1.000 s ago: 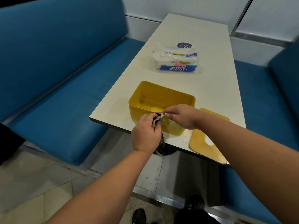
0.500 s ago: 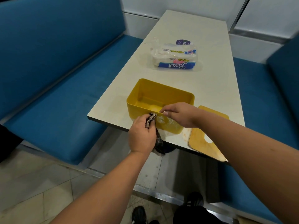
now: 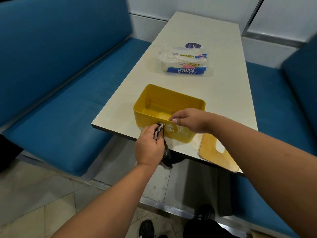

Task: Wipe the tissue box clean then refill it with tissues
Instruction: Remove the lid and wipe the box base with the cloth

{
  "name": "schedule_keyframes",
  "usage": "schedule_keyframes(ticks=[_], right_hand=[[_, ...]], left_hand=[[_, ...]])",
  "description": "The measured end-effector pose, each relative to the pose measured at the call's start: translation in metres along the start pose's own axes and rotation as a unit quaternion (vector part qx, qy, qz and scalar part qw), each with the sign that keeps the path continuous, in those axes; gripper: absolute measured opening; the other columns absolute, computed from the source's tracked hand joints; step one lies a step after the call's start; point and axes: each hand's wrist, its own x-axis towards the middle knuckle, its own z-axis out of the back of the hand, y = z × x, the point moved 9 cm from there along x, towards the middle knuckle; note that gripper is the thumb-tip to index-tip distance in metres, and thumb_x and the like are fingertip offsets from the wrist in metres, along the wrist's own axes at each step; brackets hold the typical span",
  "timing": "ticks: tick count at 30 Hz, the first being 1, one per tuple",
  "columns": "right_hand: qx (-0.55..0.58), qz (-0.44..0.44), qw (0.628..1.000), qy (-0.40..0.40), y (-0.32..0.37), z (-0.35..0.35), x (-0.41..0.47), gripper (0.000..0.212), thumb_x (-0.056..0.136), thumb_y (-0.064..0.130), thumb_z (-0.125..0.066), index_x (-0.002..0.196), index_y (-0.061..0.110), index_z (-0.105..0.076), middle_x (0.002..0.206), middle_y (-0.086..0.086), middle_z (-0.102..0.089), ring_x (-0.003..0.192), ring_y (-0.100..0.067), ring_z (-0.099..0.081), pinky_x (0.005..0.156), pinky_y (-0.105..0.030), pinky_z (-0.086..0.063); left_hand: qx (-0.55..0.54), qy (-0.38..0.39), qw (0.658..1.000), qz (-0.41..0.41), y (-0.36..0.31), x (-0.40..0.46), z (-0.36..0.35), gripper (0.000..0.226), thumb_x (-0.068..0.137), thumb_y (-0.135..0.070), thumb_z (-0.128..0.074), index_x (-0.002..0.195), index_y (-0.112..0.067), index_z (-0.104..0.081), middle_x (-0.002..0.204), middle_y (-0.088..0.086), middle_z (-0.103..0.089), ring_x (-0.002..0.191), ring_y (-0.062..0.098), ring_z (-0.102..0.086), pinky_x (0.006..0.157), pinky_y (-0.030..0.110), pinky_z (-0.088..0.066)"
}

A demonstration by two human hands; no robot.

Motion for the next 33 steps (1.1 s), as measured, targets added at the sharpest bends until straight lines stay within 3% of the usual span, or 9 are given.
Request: schedule_keyframes(ticks=[2,8,12,16,20,27,33], right_hand=[[0.008,-0.004,1.0,0.007,0.0,0.0,0.001,0.035,0.101,0.032,-0.042,0.132,0.023,-0.056,0.136,-0.001,-0.053,0.125,-0.02,-0.046,0.099,-0.031,-0.032],[0.011,-0.001,1.0,0.005,0.001,0.001,0.001,0.033,0.101,0.032,-0.043,0.128,0.023,-0.058,0.129,0.001,-0.057,0.118,-0.018,-0.05,0.098,-0.03,-0.035],[0.01,-0.002,1.0,0.006,0.001,0.0,0.0,0.033,0.101,0.032,-0.042,0.128,0.023,-0.058,0.128,0.002,-0.056,0.117,-0.017,-0.048,0.095,-0.029,-0.033],[0.016,0.006,1.0,0.002,0.003,0.001,0.0,0.031,0.101,0.031,-0.042,0.126,0.021,-0.06,0.123,0.002,-0.059,0.113,-0.016,-0.051,0.093,-0.028,-0.034],[0.011,-0.001,1.0,0.002,0.001,0.0,0.0,0.034,0.101,0.033,-0.041,0.13,0.022,-0.057,0.13,0.0,-0.056,0.12,-0.018,-0.048,0.095,-0.028,-0.032],[0.009,-0.006,1.0,-0.005,0.0,0.0,-0.001,0.036,0.102,0.032,-0.04,0.134,0.022,-0.053,0.139,-0.002,-0.051,0.128,-0.022,-0.044,0.097,-0.028,-0.03],[0.003,-0.004,1.0,-0.003,0.001,-0.001,-0.002,0.037,0.102,0.032,-0.04,0.134,0.022,-0.053,0.14,-0.002,-0.05,0.128,-0.021,-0.044,0.097,-0.027,-0.029]], left_hand=[[-0.012,-0.023,1.0,-0.01,-0.007,-0.001,0.002,0.019,0.093,-0.021,-0.061,0.109,-0.013,-0.068,0.099,-0.001,-0.066,0.085,0.014,-0.059,0.072,0.023,-0.046],[0.039,0.045,0.993,-0.106,-0.029,-0.008,-0.024,0.03,0.092,-0.033,-0.053,0.112,-0.015,-0.067,0.104,-0.003,-0.065,0.081,0.018,-0.061,0.064,0.03,-0.052],[0.019,-0.001,0.999,-0.051,-0.012,-0.001,-0.011,0.026,0.09,-0.027,-0.056,0.111,-0.015,-0.068,0.103,-0.002,-0.066,0.083,0.019,-0.062,0.067,0.029,-0.051],[0.038,0.036,0.992,-0.114,-0.031,-0.006,-0.024,0.03,0.092,-0.032,-0.053,0.112,-0.015,-0.068,0.104,-0.002,-0.066,0.081,0.02,-0.063,0.064,0.03,-0.053],[0.017,0.01,0.999,-0.036,-0.009,-0.003,-0.017,0.025,0.092,-0.024,-0.059,0.115,-0.014,-0.066,0.107,0.0,-0.065,0.086,0.021,-0.062,0.07,0.032,-0.053],[0.063,0.07,0.993,-0.074,-0.004,-0.007,-0.033,0.024,0.09,-0.025,-0.058,0.111,-0.016,-0.065,0.103,0.0,-0.066,0.084,0.025,-0.063,0.067,0.037,-0.055],[0.061,0.07,0.992,-0.086,-0.005,-0.011,-0.033,0.02,0.091,-0.024,-0.06,0.11,-0.018,-0.067,0.103,-0.002,-0.066,0.082,0.023,-0.062,0.065,0.032,-0.051]])
